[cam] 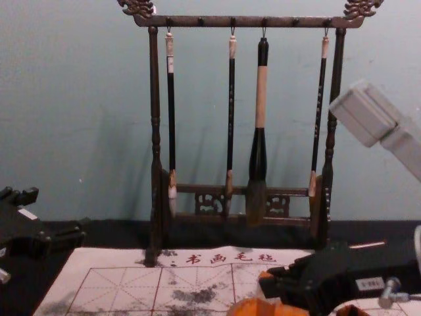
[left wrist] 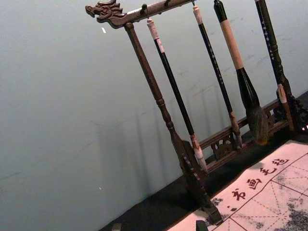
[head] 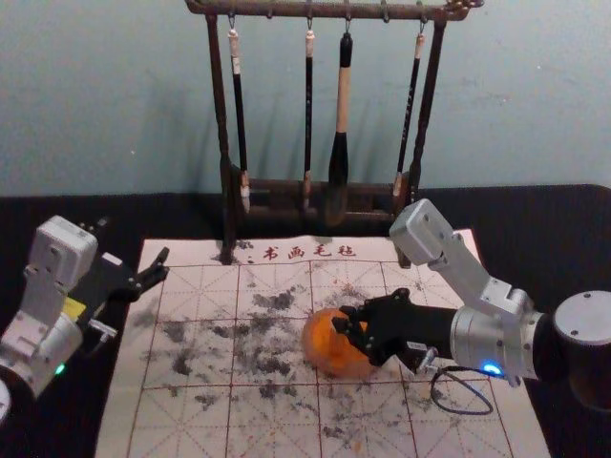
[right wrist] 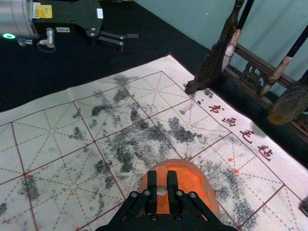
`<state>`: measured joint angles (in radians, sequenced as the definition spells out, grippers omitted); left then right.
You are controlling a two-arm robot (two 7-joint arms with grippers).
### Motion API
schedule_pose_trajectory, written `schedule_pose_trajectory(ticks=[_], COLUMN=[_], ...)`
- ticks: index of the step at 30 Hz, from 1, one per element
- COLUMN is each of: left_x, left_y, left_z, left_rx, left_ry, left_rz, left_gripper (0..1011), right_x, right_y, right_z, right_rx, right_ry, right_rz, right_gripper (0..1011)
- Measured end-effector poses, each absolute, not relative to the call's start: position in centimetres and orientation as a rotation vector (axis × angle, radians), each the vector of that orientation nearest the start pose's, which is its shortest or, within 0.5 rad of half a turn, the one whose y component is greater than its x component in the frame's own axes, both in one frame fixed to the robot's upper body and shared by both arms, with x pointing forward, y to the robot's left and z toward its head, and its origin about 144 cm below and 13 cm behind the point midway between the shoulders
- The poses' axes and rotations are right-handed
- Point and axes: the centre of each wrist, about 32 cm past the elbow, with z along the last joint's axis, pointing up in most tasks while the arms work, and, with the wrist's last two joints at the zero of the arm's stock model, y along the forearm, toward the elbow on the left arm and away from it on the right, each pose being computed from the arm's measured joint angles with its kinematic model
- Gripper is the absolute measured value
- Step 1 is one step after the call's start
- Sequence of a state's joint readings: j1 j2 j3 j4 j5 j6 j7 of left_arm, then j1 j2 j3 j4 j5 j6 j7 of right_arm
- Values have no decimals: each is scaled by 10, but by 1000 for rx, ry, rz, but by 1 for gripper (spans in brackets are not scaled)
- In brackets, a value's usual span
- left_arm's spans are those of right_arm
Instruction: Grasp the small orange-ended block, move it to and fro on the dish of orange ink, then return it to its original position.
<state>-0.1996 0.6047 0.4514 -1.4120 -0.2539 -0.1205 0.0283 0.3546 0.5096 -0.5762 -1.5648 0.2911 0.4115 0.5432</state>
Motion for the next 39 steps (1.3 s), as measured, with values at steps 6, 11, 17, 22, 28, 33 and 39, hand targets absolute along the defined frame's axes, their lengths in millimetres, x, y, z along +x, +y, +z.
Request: schedule_pose_trajectory(ticks=[6,11,17,22,28,33,39], left_x=[489,489,489,489,489,489,489], left_y=[310,310,310,310,310,310,310], left_z=[1140,1140,1140,1140,1140,1140,1140], left_rx=[304,304,304,304,304,304,305], left_ry=[-285,-285,-285,-285,-285,-285,-285], left_rz=[1248,1248,1248,1248,1248,1248,1248], left_gripper=[1001,1001,1001,1001,1001,1001,1001], right_x=[518,522,522,517,510,505,502], right_y=[-218,-220,-227,-234,-239,-239,-235], right_z=[1205,1205,1207,1207,1208,1208,1207], right_rx=[-489,-492,-501,-507,-505,-499,-491], right_ry=[56,53,45,43,53,64,74], right_rz=[-621,-641,-659,-661,-643,-623,-595], right_gripper=[78,78,78,79,78,78,78])
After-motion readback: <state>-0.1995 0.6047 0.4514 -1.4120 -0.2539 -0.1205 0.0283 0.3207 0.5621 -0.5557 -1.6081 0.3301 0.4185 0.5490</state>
